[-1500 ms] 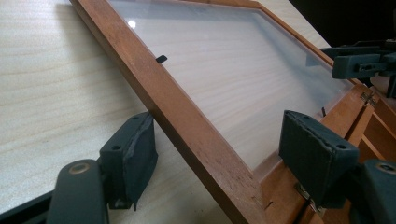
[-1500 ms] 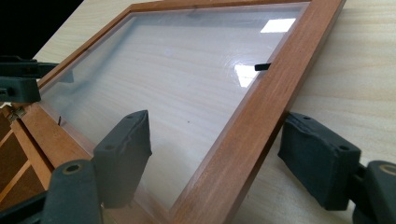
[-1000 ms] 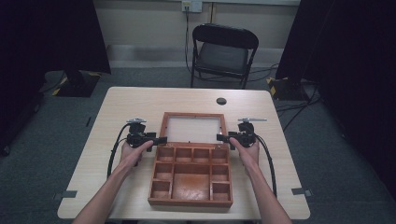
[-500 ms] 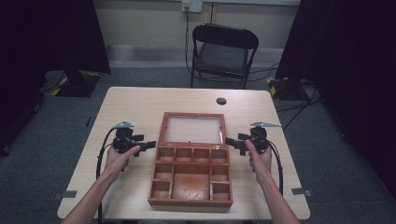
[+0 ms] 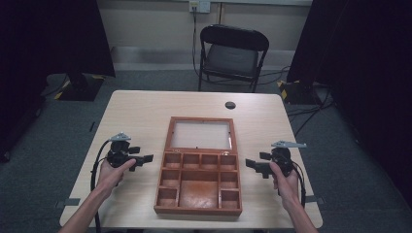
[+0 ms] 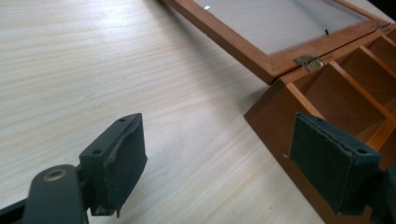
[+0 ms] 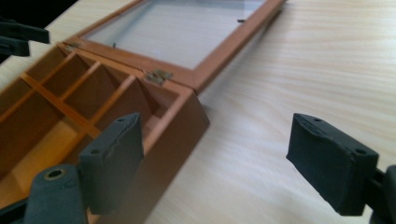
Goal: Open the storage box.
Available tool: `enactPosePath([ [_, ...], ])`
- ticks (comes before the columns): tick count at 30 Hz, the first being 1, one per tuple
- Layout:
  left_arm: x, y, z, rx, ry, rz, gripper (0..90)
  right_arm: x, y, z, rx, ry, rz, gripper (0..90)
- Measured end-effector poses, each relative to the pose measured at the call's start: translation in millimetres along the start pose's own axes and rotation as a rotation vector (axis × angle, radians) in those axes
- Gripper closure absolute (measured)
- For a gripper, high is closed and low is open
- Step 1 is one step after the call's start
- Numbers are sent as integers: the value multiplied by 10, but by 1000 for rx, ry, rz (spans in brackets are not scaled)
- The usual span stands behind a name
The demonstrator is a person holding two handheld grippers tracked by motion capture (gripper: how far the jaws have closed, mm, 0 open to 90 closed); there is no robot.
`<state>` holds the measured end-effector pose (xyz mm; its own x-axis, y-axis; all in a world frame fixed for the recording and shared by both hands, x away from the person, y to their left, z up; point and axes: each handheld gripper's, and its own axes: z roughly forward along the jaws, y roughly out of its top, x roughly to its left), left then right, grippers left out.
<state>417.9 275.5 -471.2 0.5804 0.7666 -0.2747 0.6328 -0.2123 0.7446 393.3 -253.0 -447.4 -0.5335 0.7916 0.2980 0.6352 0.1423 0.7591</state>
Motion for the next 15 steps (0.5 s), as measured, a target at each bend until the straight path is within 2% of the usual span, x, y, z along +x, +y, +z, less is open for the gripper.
enactPosePath([
  [3, -32, -33, -32, 39, 34, 20, 180, -14, -89, -75, -7, -28, 9, 174],
  [7, -62, -132, -115, 56, 40, 34, 180, -48, -202, -173, -7, -65, 7, 174],
  [9, -77, -187, -140, 52, 74, 45, 182, -63, -269, -204, 8, -86, 7, 175],
  [10, -75, -208, -141, 78, 94, 67, 188, -70, -306, -214, 17, -85, 16, 175],
  [11, -77, -239, -144, 88, 112, 72, 190, -76, -346, -219, 36, -70, 16, 175],
  [12, -76, -275, -155, 79, 130, 77, 193, -75, -386, -226, 53, -75, 9, 175],
  [13, -67, -312, -166, 66, 132, 70, 196, -72, -426, -234, 60, -93, 3, 175],
  [14, -55, -339, -173, 74, 140, 62, 195, -75, -458, -237, 67, -102, 3, 175],
  [15, -46, -362, -184, 79, 162, 65, 195, -83, -489, -234, 73, -115, 0, 174],
])
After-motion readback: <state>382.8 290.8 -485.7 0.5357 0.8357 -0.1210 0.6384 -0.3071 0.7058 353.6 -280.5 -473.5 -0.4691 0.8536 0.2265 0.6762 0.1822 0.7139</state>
